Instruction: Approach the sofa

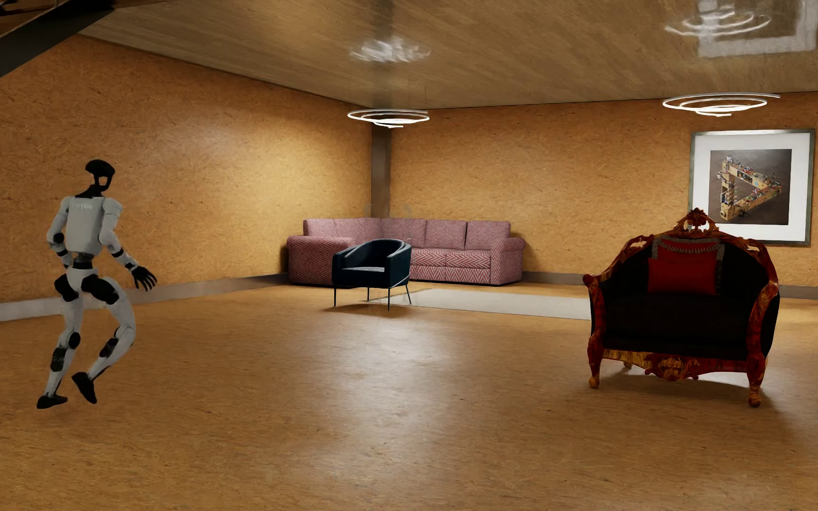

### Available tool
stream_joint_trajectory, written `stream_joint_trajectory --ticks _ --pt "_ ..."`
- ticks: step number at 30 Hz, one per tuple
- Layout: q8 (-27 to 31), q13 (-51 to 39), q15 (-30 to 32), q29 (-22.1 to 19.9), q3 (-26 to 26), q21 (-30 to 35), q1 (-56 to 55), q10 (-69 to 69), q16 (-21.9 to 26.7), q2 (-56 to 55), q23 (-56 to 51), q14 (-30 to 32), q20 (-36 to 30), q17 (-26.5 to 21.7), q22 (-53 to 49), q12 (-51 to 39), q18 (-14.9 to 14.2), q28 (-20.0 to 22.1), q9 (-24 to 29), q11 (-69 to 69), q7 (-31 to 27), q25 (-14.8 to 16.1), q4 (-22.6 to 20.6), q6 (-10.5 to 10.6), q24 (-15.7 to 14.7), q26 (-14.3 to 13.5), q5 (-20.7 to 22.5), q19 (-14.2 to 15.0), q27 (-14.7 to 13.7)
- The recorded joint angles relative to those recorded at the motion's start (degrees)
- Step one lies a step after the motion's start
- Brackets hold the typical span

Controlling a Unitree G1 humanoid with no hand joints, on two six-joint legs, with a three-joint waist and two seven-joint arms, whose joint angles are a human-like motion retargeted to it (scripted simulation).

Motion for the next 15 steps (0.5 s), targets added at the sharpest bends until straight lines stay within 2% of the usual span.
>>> stream_joint_trajectory --ticks 1,2,3,4,5,6,7,8,9,10,11,12,13,14,15 --pt "-2.22 2.34 0.35 -1.7 -1.1 -9.81 4.65 -4.45 -1.44 -3.36 0.57 0.32 1.81 10.41 -3.93 -0.1 -0.01 4.2 -0.31 -4.75 2.37 -1.46 0.01 0.37 -6.12 -2.66 -1.28 -1.32 3.58" --pt "-3.81 2.19 0.15 -2.58 -2.15 -20.53 8.44 -8.43 -2.06 -6.12 -0.97 0.79 2.22 19.82 -8.46 -0.81 -0.17 6.68 -0.74 -11.98 4.43 7.05 0.14 0.96 -14.37 -4.27 -1.51 -1.48 4.98" --pt "-5.9 2.1 -0.27 -1.85 -3.22 -29.91 11.14 -11.12 -1.05 -7.91 -2.57 1.14 0.34 23.73 -12.52 -2.47 -0.44 8.55 -1.25 -21.52 6.11 21.56 0.44 1.64 -21.86 -5.34 -2.03 -1.86 4.3" --pt "-7.57 2.03 -0.32 -0.1 -4.25 -36.0 13.3 -13.09 0.56 -8.63 -2.27 1.27 -2.42 23.64 -16.86 -3.78 -0.8 9.85 -1.73 -33.41 7.61 34.25 0.61 2.31 -27.58 -6.43 -1.96 -1.5 3.3" --pt "-8.37 2.47 1.38 1.05 -5.19 -38.51 15.37 -14.89 2.95 -7.84 -0.22 0.9 -4.98 21.49 -20.75 -5.82 -1.4 10.42 -2.11 -47.92 8.87 41.64 0.87 2.91 -31.4 -6.79 -1.09 -0.35 1.95" --pt "-8.23 3.16 3.19 0.54 -6.04 -39.15 18.03 -17.45 5.42 -5.81 2.98 0.64 -7.13 18.52 -24.32 -7.51 -2.07 10.65 -2.41 -62.85 10.05 45.96 0.94 3.46 -32.95 -6.46 0.14 -1.12 -0.14" --pt "-9.76 3.9 5.23 -1.27 -6.57 -38.92 20.92 -19.7 7.34 -4.23 7.08 0.65 -8.62 15.59 -27.1 -8.91 -2.78 10.87 -2.54 -71.61 11.14 48.03 0.87 3.96 -33.74 -6.53 0.61 -2.58 -2.22" --pt "-10.4 4.04 8.27 -3.07 -6.97 -37.75 23.35 -19.56 8.51 -4.79 12.11 1.1 -8.91 12.85 -28.53 -9.56 -3.37 11.22 -2.45 -69.86 11.89 47.34 1.37 4.56 -33.74 -5.67 1.37 -5.49 -2.87" --pt "-10.45 3.02 8.41 -4.83 -7.37 -36.51 25.0 -17.58 8.54 -6.16 17.72 2.46 -8.1 11.08 -28.89 -9.03 -3.82 11.61 -2.16 -63.42 12.15 45.51 2.58 5.3 -33.88 -4.16 2.26 -7.6 -2.09" --pt "-10.92 1.48 7.25 -6.94 -7.67 -35.64 25.6 -14.17 7.3 -7.04 23.7 6.64 -6.57 10.41 -27.34 -7.62 -3.29 12.75 -1.83 -57.47 12.11 43.19 4.04 6.22 -34.55 -1.44 2.86 -9.14 0.19" --pt "-11.64 0.07 3.81 -8.07 -7.7 -35.23 24.63 -8.54 5.69 -6.68 29.55 13.34 -5.73 11.19 -23.37 -6.75 -0.38 13.79 -1.52 -53.23 11.06 40.98 5.84 7.25 -35.33 1.22 3.11 -9.77 3.61" --pt "-12.47 -1.03 0.0 -7.1 -7.32 -34.79 21.36 1.47 4.17 -4.97 34.18 19.71 -5.52 13.12 -16.7 -6.77 0.79 13.3 -1.26 -50.59 9.61 39.57 8.97 8.3 -36.12 4.47 3.41 -9.73 6.13" --pt "-12.78 -2.24 -3.1 -4.95 -6.59 -32.42 16.32 13.0 2.59 -2.1 37.4 25.88 -5.02 14.77 -8.55 -6.96 6.13 12.11 -1.08 -50.03 7.16 36.9 12.24 9.43 -36.86 8.49 4.57 -9.44 6.51" --pt "-12.45 -4.08 -5.31 -3.95 -5.62 -29.01 9.65 23.67 1.56 1.72 39.0 25.02 -4.73 16.25 -0.77 -6.69 6.44 11.23 -0.91 -51.21 1.91 34.28 12.3 10.34 -36.56 11.4 6.36 -9.12 4.01" --pt "-11.52 -6.52 -6.82 -4.16 -4.77 -25.01 2.68 31.97 0.89 6.22 39.73 21.7 -4.75 17.25 6.09 -5.38 7.52 10.56 -0.85 -53.67 -2.54 31.62 10.38 10.75 -35.22 13.14 7.91 -8.83 0.83"
